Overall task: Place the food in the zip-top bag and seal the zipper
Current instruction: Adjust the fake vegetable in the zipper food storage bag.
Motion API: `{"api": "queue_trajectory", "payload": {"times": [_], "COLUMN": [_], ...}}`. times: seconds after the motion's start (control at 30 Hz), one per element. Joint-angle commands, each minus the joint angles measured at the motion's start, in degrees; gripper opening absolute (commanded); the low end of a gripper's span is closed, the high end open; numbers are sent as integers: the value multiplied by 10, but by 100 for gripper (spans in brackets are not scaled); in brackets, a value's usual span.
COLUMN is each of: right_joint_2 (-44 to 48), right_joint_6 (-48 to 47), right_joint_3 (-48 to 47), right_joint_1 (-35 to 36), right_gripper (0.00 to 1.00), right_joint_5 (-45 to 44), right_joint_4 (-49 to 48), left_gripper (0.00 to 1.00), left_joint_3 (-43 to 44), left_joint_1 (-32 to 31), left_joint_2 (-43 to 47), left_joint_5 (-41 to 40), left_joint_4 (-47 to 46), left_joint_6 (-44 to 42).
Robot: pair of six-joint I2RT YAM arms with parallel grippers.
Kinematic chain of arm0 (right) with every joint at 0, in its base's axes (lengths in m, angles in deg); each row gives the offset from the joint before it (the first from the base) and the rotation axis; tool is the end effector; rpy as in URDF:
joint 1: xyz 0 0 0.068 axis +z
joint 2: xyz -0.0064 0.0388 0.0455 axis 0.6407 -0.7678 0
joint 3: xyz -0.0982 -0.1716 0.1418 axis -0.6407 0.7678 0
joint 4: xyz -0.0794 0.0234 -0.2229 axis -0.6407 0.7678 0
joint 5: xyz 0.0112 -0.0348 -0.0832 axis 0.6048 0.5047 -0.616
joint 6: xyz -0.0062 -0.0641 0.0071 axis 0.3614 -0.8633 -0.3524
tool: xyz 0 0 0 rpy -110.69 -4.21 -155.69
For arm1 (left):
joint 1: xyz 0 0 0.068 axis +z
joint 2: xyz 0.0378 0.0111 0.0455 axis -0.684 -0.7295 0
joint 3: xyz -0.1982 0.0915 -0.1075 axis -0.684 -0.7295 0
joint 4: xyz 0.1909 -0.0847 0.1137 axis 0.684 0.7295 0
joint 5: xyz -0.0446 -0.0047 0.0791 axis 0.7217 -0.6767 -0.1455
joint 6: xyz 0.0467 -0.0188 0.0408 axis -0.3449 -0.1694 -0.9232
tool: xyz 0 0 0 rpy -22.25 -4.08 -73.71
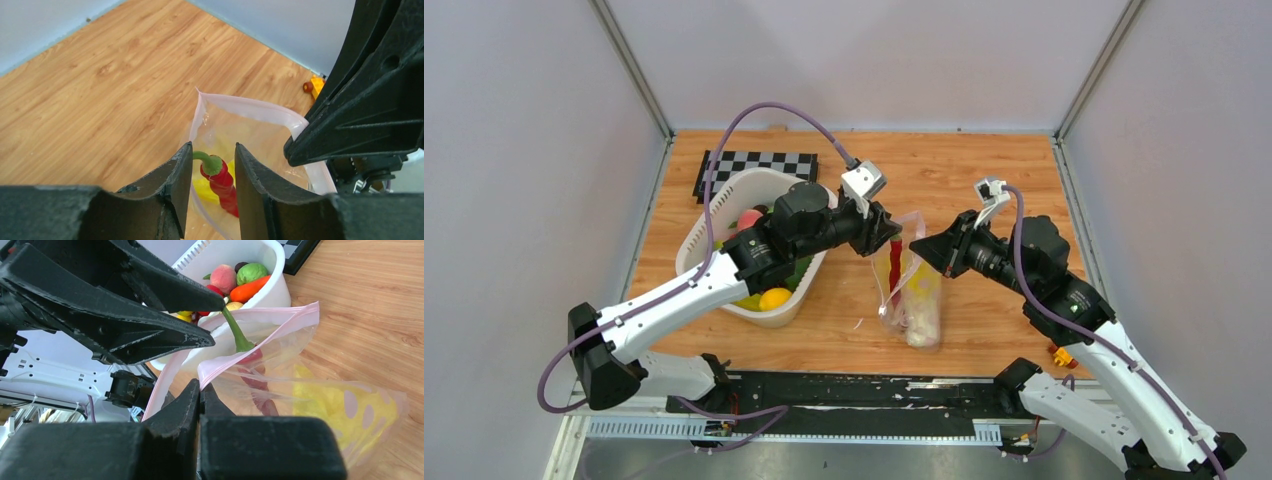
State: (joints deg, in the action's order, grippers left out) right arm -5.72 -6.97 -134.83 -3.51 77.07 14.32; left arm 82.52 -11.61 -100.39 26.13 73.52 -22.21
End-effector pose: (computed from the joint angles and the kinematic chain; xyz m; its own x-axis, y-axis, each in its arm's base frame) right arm 0.1311 0.1112 0.3498 -0.5371 0.2026 -0.8189 -0.5694 0.6291 0.5291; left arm 0.1676 -0.2450 0.3633 -0.2565 0.0424 -0.9656 0.8306 0.5207 -0.1977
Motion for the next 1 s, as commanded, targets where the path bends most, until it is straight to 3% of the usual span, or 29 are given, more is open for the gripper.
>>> {"api": "queue_trajectory", "payload": {"times": [0.0, 0.17, 0.37, 0.7, 0.8, 0.93, 0.97], "right_joint_2": [-3, -3, 2, 0, 0, 6, 7], "right_joint_6": [-10, -12, -13, -11, -10, -5, -4], "right_joint_3": [-14, -17, -12, -9, -12, -13, -12], "right_joint_1": [0, 1, 1, 1, 1, 1, 1], "right_gripper": [1, 1, 1, 1, 1, 1, 1], "right_joint_5": [11, 10, 2, -4, -2, -18, -24], "right_joint_4": [-25, -23, -20, -21, -21, -19, -18], "left_gripper": [42, 26, 14, 7, 11, 49, 51], "left_joint_3": [9, 0, 5, 25, 49, 16, 4], "left_joint_1": [-2, -2, -2, -7, -8, -8, -8], "left_joint_2": [2, 11, -2, -17, -29, -3, 4], "left_joint_5": [9, 11, 40, 117, 62, -4, -11], "left_joint_4": [31, 13, 6, 3, 72, 60, 54], "left_joint_6": [-46, -56, -64, -69, -64, -9, 5]}}
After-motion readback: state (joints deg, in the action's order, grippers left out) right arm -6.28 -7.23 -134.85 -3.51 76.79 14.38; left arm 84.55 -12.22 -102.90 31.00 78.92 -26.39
